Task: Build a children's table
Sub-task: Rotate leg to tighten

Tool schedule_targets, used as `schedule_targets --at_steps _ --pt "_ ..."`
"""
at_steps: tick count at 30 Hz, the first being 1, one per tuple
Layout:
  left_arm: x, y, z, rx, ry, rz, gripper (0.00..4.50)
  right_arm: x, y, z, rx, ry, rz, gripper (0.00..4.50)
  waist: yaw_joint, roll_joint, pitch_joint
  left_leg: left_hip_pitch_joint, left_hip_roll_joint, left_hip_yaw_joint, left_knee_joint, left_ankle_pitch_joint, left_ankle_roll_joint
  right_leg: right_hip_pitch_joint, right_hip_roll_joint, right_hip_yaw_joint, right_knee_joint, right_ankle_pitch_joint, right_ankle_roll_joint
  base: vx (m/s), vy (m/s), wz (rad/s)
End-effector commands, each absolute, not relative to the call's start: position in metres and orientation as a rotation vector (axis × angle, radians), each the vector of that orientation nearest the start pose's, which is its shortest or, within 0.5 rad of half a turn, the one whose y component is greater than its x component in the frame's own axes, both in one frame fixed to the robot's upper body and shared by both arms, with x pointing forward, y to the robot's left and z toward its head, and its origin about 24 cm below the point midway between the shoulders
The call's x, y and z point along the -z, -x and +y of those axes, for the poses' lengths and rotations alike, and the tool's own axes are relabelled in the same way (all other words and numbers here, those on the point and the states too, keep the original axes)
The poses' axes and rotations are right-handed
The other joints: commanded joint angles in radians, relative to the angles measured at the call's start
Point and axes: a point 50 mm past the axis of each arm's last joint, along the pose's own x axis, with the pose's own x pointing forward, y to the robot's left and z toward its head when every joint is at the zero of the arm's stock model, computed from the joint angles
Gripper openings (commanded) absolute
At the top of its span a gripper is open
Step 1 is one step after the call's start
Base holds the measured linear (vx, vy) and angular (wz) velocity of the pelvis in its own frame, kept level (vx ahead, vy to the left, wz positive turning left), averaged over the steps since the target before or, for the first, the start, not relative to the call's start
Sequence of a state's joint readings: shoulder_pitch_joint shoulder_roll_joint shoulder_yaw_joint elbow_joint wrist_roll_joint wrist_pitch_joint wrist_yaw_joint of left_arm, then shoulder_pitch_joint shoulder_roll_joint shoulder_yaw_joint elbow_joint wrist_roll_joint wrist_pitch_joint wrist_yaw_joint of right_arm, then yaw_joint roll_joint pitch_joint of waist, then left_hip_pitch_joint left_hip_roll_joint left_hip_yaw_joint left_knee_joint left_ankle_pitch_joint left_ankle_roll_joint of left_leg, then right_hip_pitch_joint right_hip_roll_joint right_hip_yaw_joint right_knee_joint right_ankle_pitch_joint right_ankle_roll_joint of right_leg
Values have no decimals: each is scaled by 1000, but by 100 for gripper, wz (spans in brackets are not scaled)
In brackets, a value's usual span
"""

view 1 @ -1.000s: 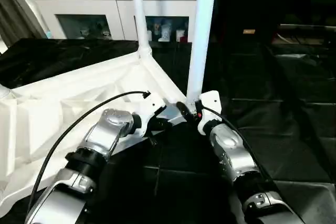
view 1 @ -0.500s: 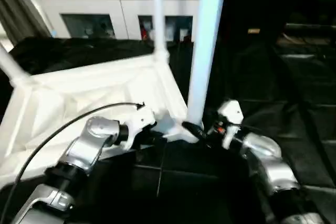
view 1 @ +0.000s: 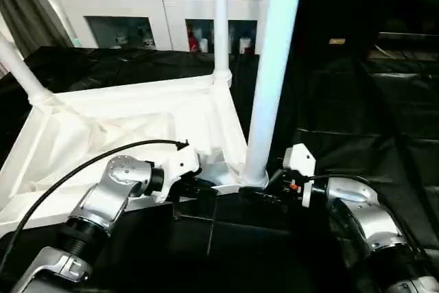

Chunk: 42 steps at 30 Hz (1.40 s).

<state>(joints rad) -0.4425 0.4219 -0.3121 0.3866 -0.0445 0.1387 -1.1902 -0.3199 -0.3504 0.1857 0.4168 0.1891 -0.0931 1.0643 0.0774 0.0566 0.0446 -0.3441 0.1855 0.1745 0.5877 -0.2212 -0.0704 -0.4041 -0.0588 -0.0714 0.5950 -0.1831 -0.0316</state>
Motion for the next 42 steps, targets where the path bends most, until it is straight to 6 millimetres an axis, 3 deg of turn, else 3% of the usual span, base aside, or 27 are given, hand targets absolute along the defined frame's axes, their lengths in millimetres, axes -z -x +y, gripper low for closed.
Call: schedule_targets --at_steps 1,4,5,12,25,29,32,33,36,37,42 --pt "-45 -288 131 1407 -332 396 0 -38 -282 -140 -1210 192 155 354 2 -16 -60 -11 42 -12 -59 -57 115 58 -82 50 -63 -185 -201 0 0 0" --pt "-44 -288 131 1409 -336 399 0 -36 -282 -141 -1219 202 173 329 8 -15 -60 -11 42 -11 -57 -59 113 59 -83 50 -63 -180 -206 0 0 0" --pt "-44 -289 131 1408 -338 399 0 -36 -282 -142 -1219 208 176 322 10 -19 -60 -11 41 -10 -57 -56 113 59 -83 51 -62 -179 -203 0 0 0" --pt "-44 -288 133 1406 -339 404 0 -31 -282 -147 -1223 220 210 268 14 -17 -62 -11 43 -11 -55 -49 116 59 -84 49 -59 -176 -202 0 0 0" --pt "-41 -286 135 1413 -337 427 0 -24 -282 -145 -1212 220 237 262 14 -21 -63 -13 41 -10 -53 -40 119 61 -83 49 -57 -174 -200 0 0 0" --pt "-40 -293 134 1326 -317 448 0 -17 -292 -145 -1058 181 265 262 11 -23 -58 -13 40 -11 -55 -64 108 59 -84 48 -63 -223 -192 0 0 0" --pt "-37 -301 129 1242 -289 462 0 -11 -300 -143 -913 154 286 262 0 -22 -52 -6 36 -13 -62 -129 63 57 -85 47 -79 -366 -159 0 0 0" --pt "-36 -303 128 1221 -290 464 0 -10 -300 -141 -897 147 291 262 -2 -21 -52 -4 36 -14 -64 -128 54 57 -85 48 -82 -375 -149 0 0 0" --pt "-31 -315 118 1074 -292 482 0 -2 -303 -129 -768 94 326 261 -8 -22 -45 6 33 -13 -66 -172 46 50 -84 49 -94 -447 -132 0 0 0" --pt "-30 -317 116 1045 -290 484 0 -1 -305 -125 -739 83 330 261 -12 -13 -45 5 32 -14 -66 -175 43 50 -85 50 -95 -460 -132 0 0 0" --pt "-26 -332 105 868 -293 503 0 4 -316 -107 -505 40 359 261 -17 -16 -46 9 29 -17 -69 -195 30 46 -85 47 -104 -506 -104 0 0 0"
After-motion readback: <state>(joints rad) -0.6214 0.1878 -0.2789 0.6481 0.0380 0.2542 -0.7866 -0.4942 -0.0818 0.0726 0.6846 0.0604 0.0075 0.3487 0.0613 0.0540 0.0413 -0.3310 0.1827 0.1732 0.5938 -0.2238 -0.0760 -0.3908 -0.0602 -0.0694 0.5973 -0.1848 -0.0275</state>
